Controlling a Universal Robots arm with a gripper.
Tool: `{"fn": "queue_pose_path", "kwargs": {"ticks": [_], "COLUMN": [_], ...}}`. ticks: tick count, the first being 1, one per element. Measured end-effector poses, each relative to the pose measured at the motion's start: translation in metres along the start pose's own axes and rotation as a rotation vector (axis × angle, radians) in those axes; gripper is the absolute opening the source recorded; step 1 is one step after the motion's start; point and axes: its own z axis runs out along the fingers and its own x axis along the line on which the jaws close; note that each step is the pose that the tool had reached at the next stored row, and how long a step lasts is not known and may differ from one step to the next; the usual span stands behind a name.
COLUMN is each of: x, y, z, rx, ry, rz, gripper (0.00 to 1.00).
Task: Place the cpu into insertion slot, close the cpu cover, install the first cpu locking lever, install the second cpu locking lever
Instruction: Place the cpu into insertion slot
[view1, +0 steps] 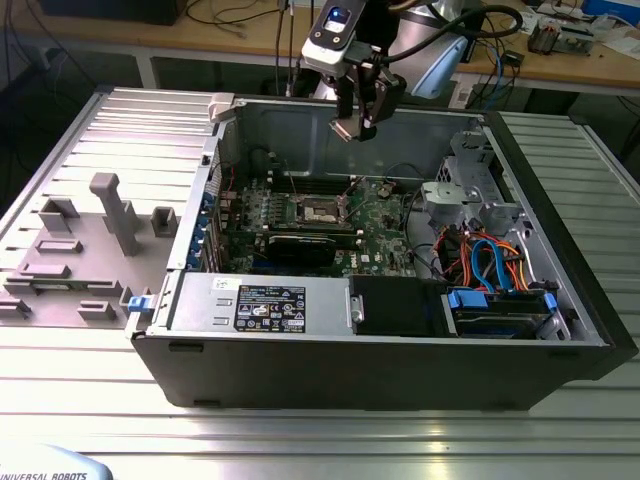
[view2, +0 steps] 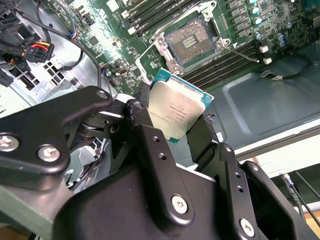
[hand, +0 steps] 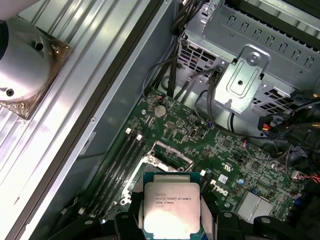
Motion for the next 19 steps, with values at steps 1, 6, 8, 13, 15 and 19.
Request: {"fn": "queue_pose_path", "kwargs": {"ticks": [1, 6, 8, 13, 15, 19], "x": [0.0, 0.0001, 0.0001, 0.0001, 0.0001, 0.0001], "y": [0.0, -0.0002, -0.0002, -0.0003, -0.0003, -0.0003], "z": [0.0, 0.0, -0.0001, -0.0001, -0.0001, 0.0001], "rx": [0.0001, 0.0001, 0.0001, 0.0001, -0.0001, -0.0008], "ry": [0.0, 0.0, 0.0, 0.0, -0.0008, -0.0042], "rz": [0.0, 0.0, 0.0, 0.001, 0.009, 0.048], "gripper": [0.54, 0.54, 0.54, 0.54, 0.54, 0.54]}}
